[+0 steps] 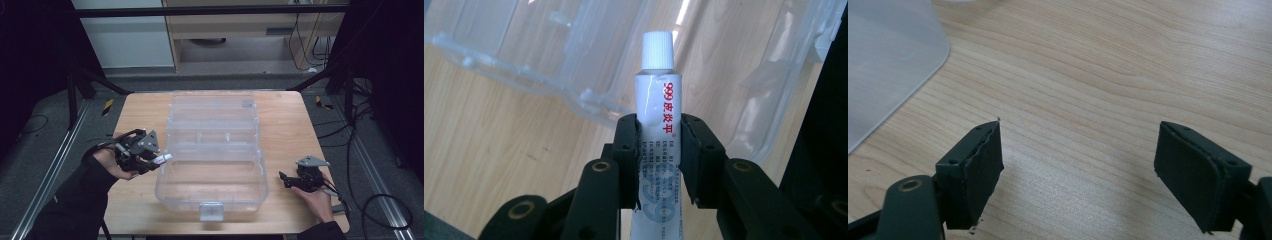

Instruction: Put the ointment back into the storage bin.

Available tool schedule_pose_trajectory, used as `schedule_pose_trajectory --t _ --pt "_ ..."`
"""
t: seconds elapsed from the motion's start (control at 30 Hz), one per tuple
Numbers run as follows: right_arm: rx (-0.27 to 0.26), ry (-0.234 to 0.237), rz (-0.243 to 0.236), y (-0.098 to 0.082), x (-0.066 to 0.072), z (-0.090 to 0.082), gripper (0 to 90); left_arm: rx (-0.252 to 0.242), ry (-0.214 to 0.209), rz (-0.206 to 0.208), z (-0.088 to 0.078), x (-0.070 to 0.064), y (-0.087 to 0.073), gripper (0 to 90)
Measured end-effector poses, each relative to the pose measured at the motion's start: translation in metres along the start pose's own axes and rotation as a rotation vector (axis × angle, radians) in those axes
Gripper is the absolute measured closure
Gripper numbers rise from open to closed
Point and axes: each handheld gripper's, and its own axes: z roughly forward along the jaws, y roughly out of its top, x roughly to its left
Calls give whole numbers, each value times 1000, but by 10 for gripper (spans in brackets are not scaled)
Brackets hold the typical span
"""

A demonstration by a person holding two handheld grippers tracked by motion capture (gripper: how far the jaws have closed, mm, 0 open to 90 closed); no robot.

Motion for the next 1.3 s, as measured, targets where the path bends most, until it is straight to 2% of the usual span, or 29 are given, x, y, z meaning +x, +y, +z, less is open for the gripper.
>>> schedule_pose_trajectory --t 0.23,0.5,0.57,0.77,0.8,1.03,1.3 --pt "-5 4 -5 0 0 0 198 -3 -29 76 7 -5 27 705" --pt "-1 11 -1 -1 0 0 198 -1 -73 140 21 -11 48 705" --pt "-3 7 -15 -1 0 1 198 8 -83 153 25 -13 52 705" --pt "0 11 -13 -1 0 1 198 3 -110 191 40 -17 59 705" --pt "1 15 -10 -1 0 1 198 7 -127 190 43 -19 60 705" --pt "10 23 -13 -1 1 2 198 11 -173 230 60 -25 66 705" --pt "17 26 -20 -2 2 3 197 51 -216 255 82 -26 66 705"
